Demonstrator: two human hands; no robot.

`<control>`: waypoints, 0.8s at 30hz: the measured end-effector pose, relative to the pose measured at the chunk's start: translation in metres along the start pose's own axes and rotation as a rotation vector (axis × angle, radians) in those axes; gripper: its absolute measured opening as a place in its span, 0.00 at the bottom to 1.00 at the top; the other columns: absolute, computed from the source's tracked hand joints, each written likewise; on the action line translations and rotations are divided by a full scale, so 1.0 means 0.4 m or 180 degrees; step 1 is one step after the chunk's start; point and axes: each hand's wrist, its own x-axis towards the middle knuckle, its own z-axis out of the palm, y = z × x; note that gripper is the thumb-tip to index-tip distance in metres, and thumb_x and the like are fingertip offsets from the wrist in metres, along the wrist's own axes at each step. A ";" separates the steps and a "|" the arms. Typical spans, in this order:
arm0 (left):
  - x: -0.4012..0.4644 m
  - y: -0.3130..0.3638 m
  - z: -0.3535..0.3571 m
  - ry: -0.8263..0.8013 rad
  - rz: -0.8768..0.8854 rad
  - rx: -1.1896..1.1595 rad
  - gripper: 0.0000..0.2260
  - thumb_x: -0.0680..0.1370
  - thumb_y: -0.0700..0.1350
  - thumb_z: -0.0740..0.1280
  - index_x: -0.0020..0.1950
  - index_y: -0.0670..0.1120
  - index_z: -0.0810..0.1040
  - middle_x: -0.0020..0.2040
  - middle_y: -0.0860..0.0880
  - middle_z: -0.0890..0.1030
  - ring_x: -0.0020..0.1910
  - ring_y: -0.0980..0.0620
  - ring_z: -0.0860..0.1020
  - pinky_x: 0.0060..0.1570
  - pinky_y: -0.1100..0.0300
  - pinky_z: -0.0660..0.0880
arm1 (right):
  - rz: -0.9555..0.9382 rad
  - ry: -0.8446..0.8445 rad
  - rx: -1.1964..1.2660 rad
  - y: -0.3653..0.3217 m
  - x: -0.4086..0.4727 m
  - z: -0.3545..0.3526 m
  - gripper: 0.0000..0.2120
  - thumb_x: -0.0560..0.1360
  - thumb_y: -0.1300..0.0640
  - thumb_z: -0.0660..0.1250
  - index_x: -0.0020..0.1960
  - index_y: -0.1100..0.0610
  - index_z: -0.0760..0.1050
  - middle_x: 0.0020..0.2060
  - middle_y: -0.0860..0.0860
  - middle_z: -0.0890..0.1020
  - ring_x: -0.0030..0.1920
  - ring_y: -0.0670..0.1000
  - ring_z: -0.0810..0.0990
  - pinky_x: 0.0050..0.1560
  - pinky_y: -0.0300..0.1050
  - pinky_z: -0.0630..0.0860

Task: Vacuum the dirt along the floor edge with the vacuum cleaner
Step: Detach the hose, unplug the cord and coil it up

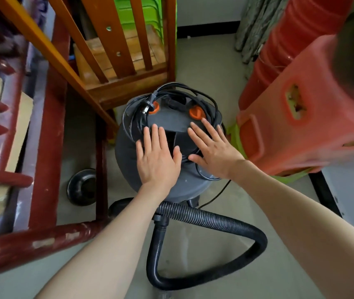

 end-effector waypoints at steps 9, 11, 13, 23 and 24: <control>0.167 -0.012 -0.014 -0.0068 -0.0025 -0.0133 0.29 0.82 0.56 0.45 0.78 0.41 0.46 0.79 0.44 0.47 0.78 0.45 0.43 0.75 0.47 0.42 | -0.0104 -0.0013 0.0186 0.068 0.162 -0.067 0.35 0.81 0.37 0.46 0.80 0.53 0.39 0.79 0.48 0.41 0.77 0.51 0.32 0.74 0.52 0.32; 0.192 -0.002 -0.014 -0.0102 -0.0024 -0.0173 0.29 0.82 0.56 0.45 0.78 0.41 0.45 0.79 0.44 0.46 0.78 0.45 0.42 0.74 0.48 0.41 | -0.0147 0.0002 0.0212 0.095 0.180 -0.076 0.35 0.80 0.37 0.47 0.80 0.53 0.41 0.80 0.48 0.42 0.76 0.50 0.31 0.73 0.51 0.31; 0.198 0.004 -0.013 -0.0112 -0.0043 -0.0181 0.29 0.82 0.56 0.45 0.78 0.42 0.45 0.79 0.44 0.46 0.77 0.45 0.42 0.74 0.48 0.41 | -0.0235 0.0012 0.0218 0.112 0.188 -0.077 0.35 0.80 0.37 0.47 0.80 0.53 0.42 0.80 0.48 0.42 0.73 0.48 0.28 0.72 0.51 0.30; 0.204 0.012 -0.023 -0.0355 -0.0076 -0.0098 0.30 0.82 0.57 0.46 0.78 0.43 0.43 0.79 0.44 0.44 0.77 0.44 0.40 0.74 0.48 0.39 | -0.0356 -0.0141 0.0154 0.131 0.193 -0.077 0.35 0.80 0.35 0.42 0.79 0.52 0.37 0.79 0.48 0.39 0.71 0.49 0.25 0.73 0.54 0.30; 0.202 0.012 -0.026 -0.0383 -0.0079 -0.0107 0.30 0.82 0.57 0.46 0.78 0.43 0.42 0.79 0.44 0.43 0.77 0.44 0.40 0.74 0.48 0.39 | -0.0325 -0.0210 0.0206 0.128 0.191 -0.086 0.35 0.81 0.36 0.43 0.80 0.52 0.38 0.79 0.48 0.39 0.72 0.49 0.26 0.74 0.54 0.31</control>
